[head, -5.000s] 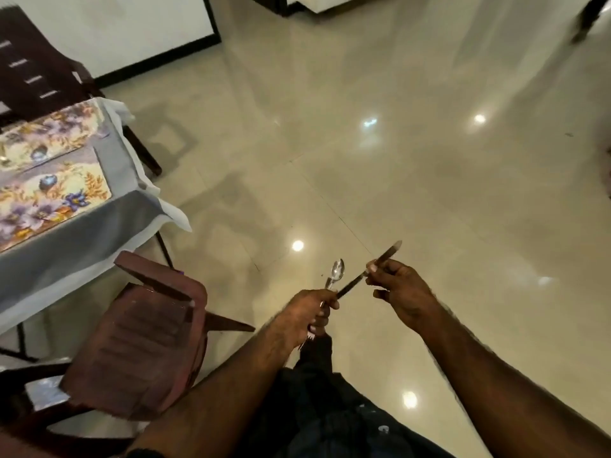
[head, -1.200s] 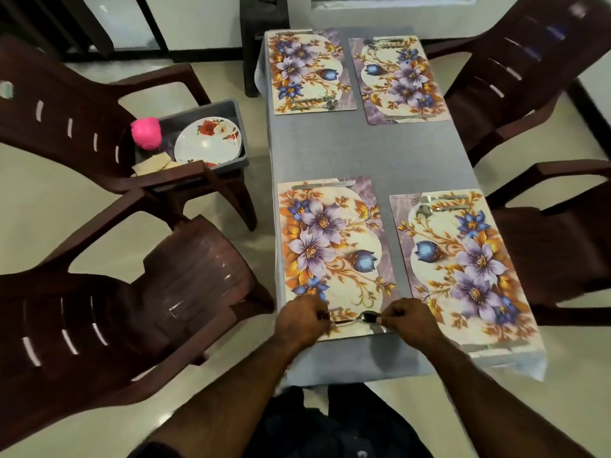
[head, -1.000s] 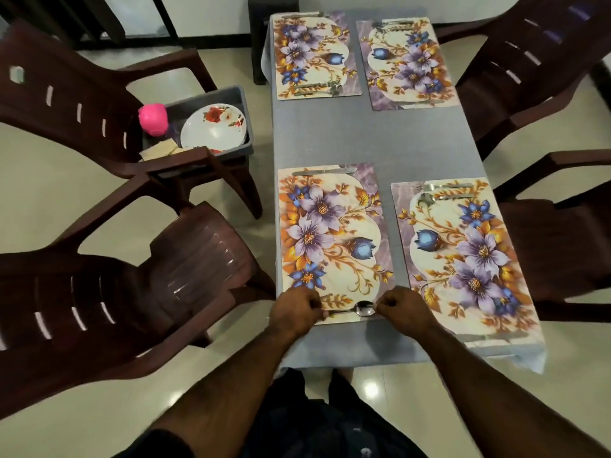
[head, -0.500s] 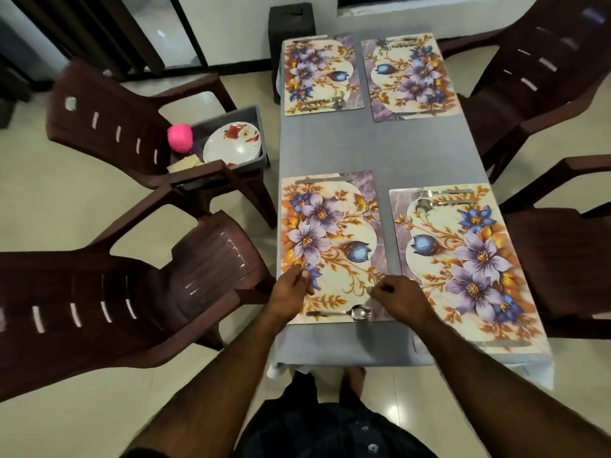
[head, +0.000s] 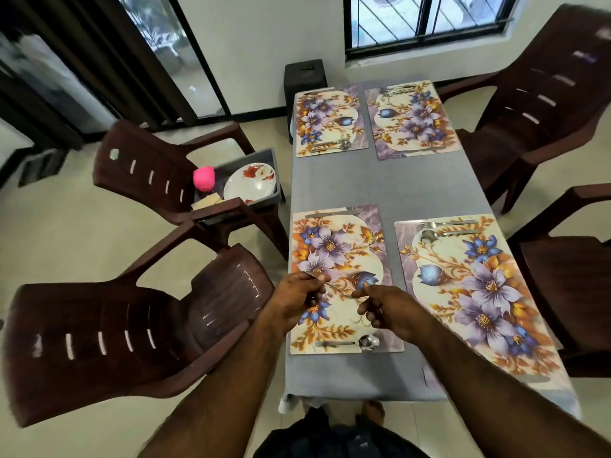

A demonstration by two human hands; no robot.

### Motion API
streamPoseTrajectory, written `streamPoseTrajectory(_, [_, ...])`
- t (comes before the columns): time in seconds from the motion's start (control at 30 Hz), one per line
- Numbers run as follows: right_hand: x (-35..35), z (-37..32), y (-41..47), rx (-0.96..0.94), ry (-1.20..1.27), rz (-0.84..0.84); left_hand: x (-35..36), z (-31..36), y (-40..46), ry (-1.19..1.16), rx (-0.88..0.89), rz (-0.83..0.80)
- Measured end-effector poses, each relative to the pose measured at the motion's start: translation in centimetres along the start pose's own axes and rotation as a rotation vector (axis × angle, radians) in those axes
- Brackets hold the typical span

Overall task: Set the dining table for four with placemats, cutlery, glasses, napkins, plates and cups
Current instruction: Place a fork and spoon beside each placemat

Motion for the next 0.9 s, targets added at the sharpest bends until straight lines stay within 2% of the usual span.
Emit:
streamPoseTrajectory(0.13, [-0.4, -0.4, 0.7, -0.01, -0.133, 0.038, -0.7, -1.1, -0.1, -0.064, -0.035, -0.07])
streamPoseTrajectory(0.3, [-1.1, 0.7, 2.4, -0.02, -0.264, 0.097, -1.2, -1.7, 0.0, 0.057, -0.041, -0.092])
streamPoseTrajectory(0.4, [-2.0, 0.6, 3.1, -0.088, -0.397, 0.188, -2.5, -2.6, 0.7, 0.214, -0.001, 0.028])
streamPoseTrajectory(0.5, [-3.0, 1.0, 3.5, -0.114, -0.545, 0.226, -3.7, -4.3, 1.7, 0.364, 0.066, 0.046])
streamPoseTrajectory(0.6, [-3.9, 2.3, 4.4, -0.17, -0.784, 0.246, -4.6, -6.3, 2.7, 0.705, 0.152, 0.055])
streamPoseTrajectory(0.67, [-4.2, 3.2, 4.6, -0.146, -0.882, 0.287, -5.2, -7.7, 3.1, 0.91, 0.151, 0.074])
streamPoseTrajectory(0.8, [-3.9, 4.8, 4.9, -0.117, -0.959, 0.327, -5.5, -9.6, 3.9, 1.099, 0.109, 0.062])
streamPoseTrajectory(0.9, [-3.8, 5.1, 5.2, -0.108, -0.998, 0.331, -5.5, -9.7, 4.0, 1.119, 0.101, 0.088])
Point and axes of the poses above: each hand's wrist, its own y-axis towards the middle knuckle, its own x-axis out of the palm, z = x × y, the point moved 4 cm from there along y, towards the middle knuckle, and after that the axes turned 3 degrees about -y, right-handed, at the moved point
